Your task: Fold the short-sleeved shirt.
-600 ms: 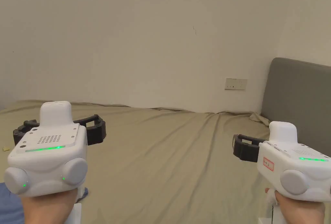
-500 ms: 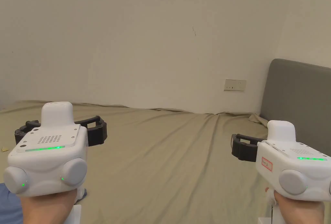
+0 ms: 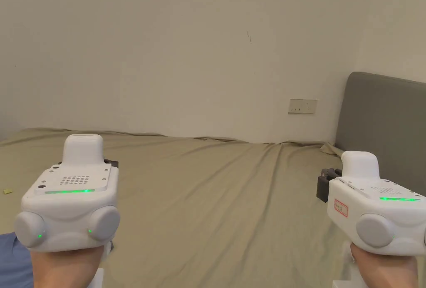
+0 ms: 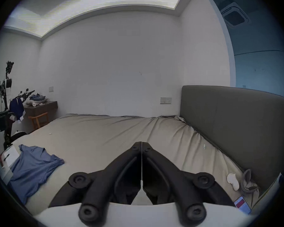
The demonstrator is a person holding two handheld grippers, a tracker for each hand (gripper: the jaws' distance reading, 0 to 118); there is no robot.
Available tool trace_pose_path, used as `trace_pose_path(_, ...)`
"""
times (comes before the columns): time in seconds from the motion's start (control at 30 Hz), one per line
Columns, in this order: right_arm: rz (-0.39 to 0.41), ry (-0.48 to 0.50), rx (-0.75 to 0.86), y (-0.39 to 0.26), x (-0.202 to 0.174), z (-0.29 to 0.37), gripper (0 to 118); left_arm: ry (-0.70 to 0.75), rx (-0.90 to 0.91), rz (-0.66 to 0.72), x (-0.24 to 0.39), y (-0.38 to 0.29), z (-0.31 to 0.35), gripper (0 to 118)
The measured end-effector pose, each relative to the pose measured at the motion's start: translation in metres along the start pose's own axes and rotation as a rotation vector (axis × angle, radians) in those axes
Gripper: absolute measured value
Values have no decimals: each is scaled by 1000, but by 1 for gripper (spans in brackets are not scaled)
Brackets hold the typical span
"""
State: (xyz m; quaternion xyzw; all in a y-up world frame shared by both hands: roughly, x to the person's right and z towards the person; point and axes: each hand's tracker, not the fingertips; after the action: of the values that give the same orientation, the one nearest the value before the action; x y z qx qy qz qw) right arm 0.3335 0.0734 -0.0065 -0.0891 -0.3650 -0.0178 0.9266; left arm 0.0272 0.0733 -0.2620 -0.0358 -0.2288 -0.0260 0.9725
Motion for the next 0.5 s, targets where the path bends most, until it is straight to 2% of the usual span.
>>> trace_pose_path(0.13,33,18,-24,-4,-6,1,3,-12,-17,-1,-7,-1,4,3)
trace_pose_path(0.23,31,78,-26,-2,-23,1,3,-9,-35,19,-32,0,16,3)
trace_pose_path(0.37,97,225,11,-4,-74,0,3,105,-44,19,-89,-4,56,3)
trace_pose_path(0.5,70,421,27,-6,-144,0,3,265,-49,35,-153,-16,108,3)
